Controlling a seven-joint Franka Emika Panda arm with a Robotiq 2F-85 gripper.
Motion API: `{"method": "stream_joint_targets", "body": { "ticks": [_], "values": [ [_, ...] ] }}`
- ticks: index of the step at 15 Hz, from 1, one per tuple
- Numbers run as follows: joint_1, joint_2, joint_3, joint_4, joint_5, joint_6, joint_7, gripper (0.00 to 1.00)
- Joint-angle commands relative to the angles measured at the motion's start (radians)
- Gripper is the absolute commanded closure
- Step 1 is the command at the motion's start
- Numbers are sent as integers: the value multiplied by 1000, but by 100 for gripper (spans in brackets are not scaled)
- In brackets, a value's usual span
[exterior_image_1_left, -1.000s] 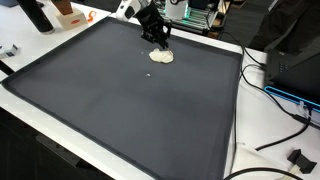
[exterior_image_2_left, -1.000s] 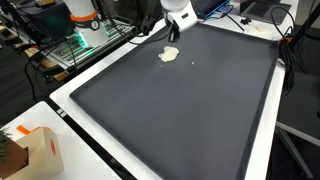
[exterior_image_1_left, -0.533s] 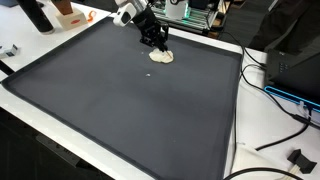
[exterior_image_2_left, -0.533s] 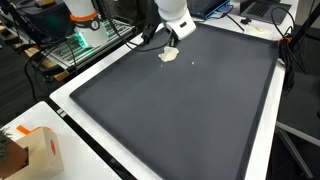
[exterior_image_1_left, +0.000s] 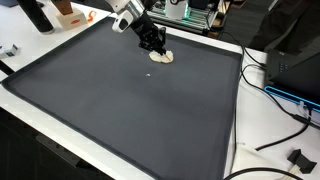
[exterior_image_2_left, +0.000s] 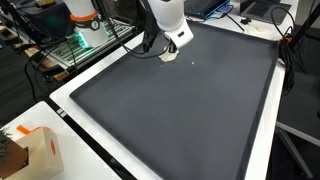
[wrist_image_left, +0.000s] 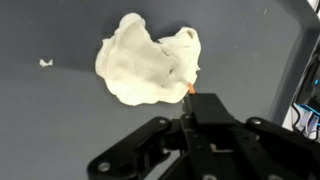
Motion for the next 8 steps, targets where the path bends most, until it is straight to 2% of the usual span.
{"method": "stream_joint_targets", "body": {
  "ticks": [1,8],
  "values": [
    [-14,33,-9,14,39,-24,-46,97],
    [-19,52,-23,15,70,-24,-21,97]
  ]
}}
